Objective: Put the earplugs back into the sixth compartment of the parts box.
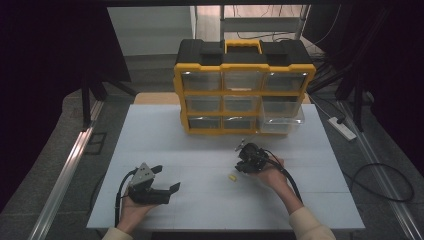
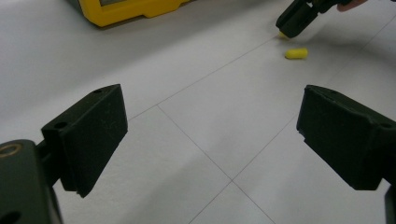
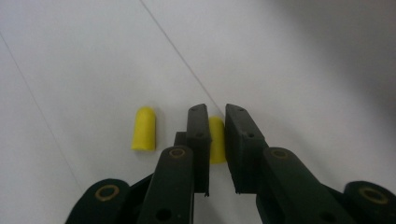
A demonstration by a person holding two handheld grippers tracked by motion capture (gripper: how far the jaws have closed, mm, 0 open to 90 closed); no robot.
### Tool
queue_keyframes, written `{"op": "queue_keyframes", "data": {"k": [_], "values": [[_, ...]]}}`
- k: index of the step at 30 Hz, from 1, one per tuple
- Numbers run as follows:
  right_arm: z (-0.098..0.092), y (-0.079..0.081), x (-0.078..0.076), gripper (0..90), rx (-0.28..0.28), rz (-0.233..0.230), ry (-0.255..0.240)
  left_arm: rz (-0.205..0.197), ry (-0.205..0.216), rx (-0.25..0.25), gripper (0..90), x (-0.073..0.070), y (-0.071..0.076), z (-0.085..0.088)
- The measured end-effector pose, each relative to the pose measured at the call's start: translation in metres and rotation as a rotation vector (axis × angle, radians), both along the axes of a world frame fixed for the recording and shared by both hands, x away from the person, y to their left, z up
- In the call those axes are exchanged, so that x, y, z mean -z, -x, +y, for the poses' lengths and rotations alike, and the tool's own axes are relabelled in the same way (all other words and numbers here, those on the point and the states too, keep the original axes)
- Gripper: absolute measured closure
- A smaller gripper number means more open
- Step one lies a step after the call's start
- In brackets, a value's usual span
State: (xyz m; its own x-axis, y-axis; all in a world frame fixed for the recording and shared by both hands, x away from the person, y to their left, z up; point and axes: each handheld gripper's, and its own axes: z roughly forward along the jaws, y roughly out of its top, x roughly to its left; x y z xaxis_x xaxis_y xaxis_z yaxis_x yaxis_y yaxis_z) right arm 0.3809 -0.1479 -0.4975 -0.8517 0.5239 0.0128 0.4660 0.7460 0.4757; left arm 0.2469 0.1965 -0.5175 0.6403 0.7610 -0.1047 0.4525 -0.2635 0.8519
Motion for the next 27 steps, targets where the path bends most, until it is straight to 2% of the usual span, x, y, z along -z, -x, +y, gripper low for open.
{"op": "queue_keyframes", "data": {"k": [3,4,5,10,12,15,20,27], "values": [[-0.002,0.002,-0.007,80.0,0.008,-0.029,-0.035,-0.002,0.0,0.0,8.7,0.0,0.0,0.0],[-0.004,0.002,-0.01,80.0,0.006,-0.033,-0.063,-0.002,0.001,-0.001,8.7,0.0,0.0,0.0],[-0.006,0.002,-0.013,80.0,0.008,-0.028,-0.114,-0.002,0.0,-0.002,8.7,0.0,0.0,0.0],[-0.013,0.004,-0.025,80.4,0.03,-0.067,-0.221,-0.003,-0.003,-0.004,8.7,0.0,0.001,0.001],[-0.015,0.006,-0.031,80.6,0.029,-0.096,-0.267,-0.003,-0.004,-0.004,8.7,0.0,0.001,0.001],[-0.017,0.009,-0.039,80.8,0.031,-0.135,-0.309,-0.004,-0.005,-0.004,8.7,0.0,0.001,0.001],[-0.021,0.014,-0.053,81.0,0.027,-0.171,-0.378,-0.004,-0.005,-0.004,8.8,0.0,0.001,0.001],[-0.026,0.022,-0.073,81.3,0.024,-0.225,-0.433,-0.01,-0.008,-0.006,8.8,-0.001,0.001,0.001]]}}
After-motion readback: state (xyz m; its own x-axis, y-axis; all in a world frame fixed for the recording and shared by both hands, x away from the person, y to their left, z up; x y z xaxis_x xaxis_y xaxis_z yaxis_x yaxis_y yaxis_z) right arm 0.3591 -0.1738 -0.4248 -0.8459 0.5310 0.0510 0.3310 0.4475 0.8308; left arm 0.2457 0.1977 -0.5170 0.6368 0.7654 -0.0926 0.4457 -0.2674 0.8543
